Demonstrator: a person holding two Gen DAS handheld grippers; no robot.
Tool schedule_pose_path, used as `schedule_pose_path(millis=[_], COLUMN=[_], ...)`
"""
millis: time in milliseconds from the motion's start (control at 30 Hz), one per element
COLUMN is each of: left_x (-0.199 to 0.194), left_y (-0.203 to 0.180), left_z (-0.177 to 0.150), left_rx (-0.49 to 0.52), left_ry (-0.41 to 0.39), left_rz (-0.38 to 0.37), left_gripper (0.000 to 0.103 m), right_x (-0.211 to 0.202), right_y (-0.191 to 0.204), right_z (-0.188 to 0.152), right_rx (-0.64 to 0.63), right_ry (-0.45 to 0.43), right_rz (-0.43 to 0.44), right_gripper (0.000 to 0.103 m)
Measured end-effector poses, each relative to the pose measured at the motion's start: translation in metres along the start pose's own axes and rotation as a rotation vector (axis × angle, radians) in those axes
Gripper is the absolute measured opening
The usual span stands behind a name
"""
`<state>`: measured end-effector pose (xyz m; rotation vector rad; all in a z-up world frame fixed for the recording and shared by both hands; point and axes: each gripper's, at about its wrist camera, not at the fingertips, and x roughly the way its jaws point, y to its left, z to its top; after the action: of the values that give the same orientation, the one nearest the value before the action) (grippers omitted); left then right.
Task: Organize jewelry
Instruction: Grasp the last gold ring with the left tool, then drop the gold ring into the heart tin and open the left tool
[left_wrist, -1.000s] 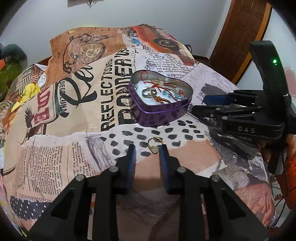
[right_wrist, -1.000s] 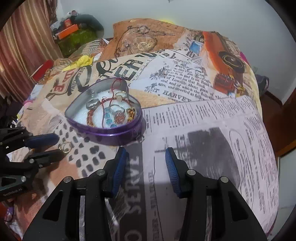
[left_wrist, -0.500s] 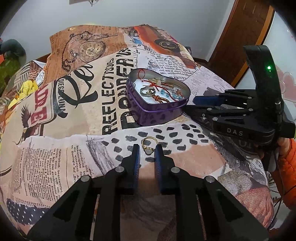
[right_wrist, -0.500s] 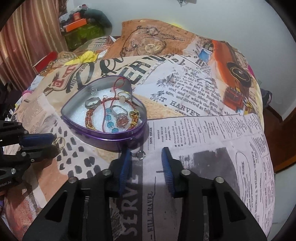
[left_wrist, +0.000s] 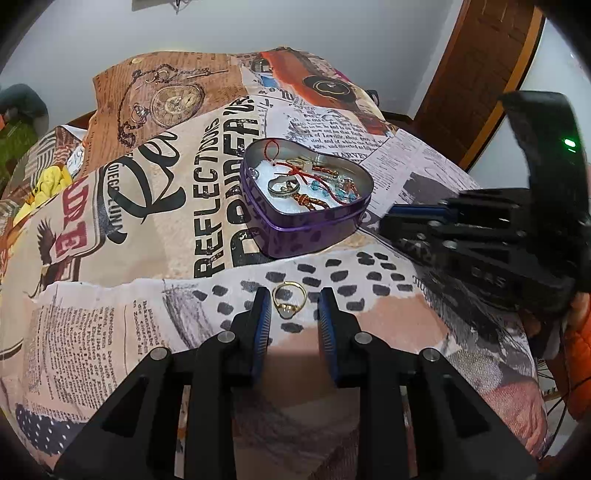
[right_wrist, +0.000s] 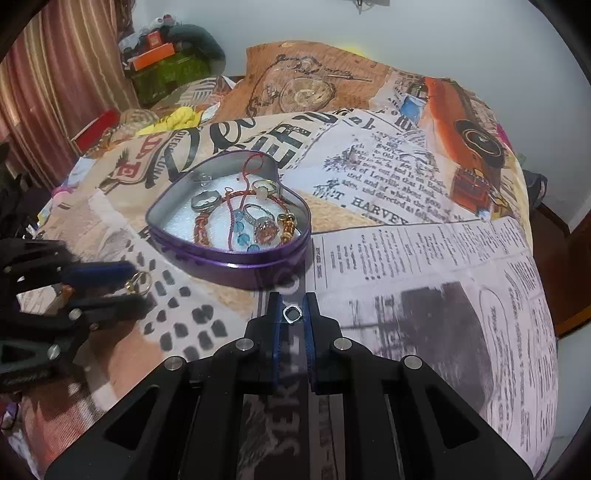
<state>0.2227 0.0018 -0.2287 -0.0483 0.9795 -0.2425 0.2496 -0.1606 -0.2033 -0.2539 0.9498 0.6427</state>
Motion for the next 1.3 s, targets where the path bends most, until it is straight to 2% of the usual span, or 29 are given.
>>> schedule_pose_path(millis=[67,133,400,633,967,1300], left_x=[0.001,0.002,-0.005,-0.027,-0.048,-0.026], left_y=[-0.001,-0.003,-0.004,-0.008,-0.009,-0.004], left_z=[0.001,0.001,0.003,0.016,0.049,0.060], left_rx=[0.003,0.010,0.011,0.035,0.037,0.033], left_ry=[-0.003,-0.005,-0.015,-0.077,-0.178,-0.159], left_rz=[0.011,0.028,0.047,0.073,0.052,0.031], left_gripper=[0.025,0.018,0.017,0.017,0.017,0.017], right_x=[-0.007,-0.012,-0.037,-0.053,-0.061,-0.037], right_y=[-0.001,-0.001,0.005,0.009,0.018,0.019], right_z=[-0.001,0.000,0.009,0.021,0.043,0.056], right_rx=[0.011,0.021,0.032,0.043,0.060,0.073], right_ry=[-0.013,-0.026,-0.101,-0.165,-0.233,-0.205], right_rz=[0.003,0.004,-0.006,0.008,0.043,0.068], right_gripper=[0.010,0.010,0.010,0.010,0.010,0.010])
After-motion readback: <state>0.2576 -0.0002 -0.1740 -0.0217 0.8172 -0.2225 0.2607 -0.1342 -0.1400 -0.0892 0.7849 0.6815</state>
